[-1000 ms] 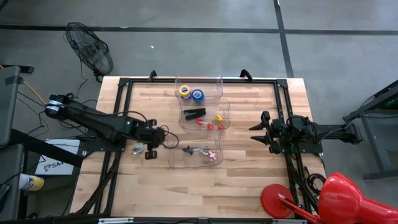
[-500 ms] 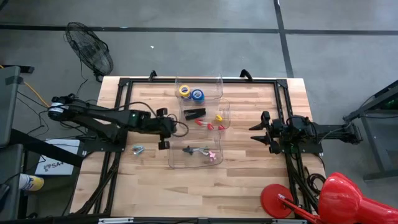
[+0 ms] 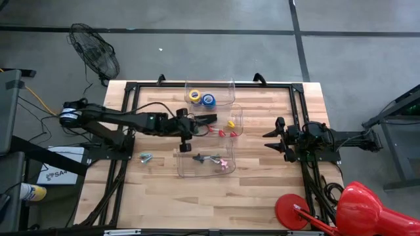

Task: Pick and place Stapler, Stapler remover, tape
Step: Put the green stapler into the middle transparent bin

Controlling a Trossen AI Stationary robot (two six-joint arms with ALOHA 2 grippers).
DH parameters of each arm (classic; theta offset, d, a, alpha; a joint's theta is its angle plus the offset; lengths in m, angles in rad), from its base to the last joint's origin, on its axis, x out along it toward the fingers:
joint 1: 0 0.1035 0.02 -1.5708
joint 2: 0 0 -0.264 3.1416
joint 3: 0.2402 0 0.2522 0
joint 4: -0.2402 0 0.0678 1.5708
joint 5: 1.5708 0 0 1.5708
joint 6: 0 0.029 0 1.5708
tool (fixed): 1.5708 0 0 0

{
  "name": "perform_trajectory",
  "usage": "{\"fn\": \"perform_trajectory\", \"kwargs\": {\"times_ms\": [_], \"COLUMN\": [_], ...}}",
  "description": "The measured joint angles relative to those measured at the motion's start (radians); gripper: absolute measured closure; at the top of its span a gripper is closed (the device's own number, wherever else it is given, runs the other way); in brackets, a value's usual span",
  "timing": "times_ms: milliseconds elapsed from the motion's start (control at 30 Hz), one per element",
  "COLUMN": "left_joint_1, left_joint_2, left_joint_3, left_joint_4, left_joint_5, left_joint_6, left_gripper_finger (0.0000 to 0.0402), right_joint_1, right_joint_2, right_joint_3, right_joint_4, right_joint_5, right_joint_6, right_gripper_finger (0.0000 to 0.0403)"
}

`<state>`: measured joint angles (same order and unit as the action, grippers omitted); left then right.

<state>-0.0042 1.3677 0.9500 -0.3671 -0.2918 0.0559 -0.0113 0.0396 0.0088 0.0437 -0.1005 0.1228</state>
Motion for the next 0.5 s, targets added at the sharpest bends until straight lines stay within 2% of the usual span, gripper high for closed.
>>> {"fn": "perform_trajectory", "kwargs": {"times_ms": [300,500], "left_joint_1": [0.073,0.086], "left_joint_2": [0.146,0.185], "left_joint_3": [0.002,0.005], "left_joint_4": [0.073,0.084], "left_joint_5": [0.021,0.019], "left_joint_6": [-0.092,-0.117], "left_gripper_finger": [0.0341,0.0341], "right_joint_1": [0.000,0.000], "right_joint_2": [-0.001,0.000], "right_joint_3": [0.000,0.000], "right_joint_4": [0.000,-0.001], "right_joint_5": [0.000,0.000], "right_joint_6": [0.000,0.000], "right_gripper_finger": [0.0226,0.0226]}}
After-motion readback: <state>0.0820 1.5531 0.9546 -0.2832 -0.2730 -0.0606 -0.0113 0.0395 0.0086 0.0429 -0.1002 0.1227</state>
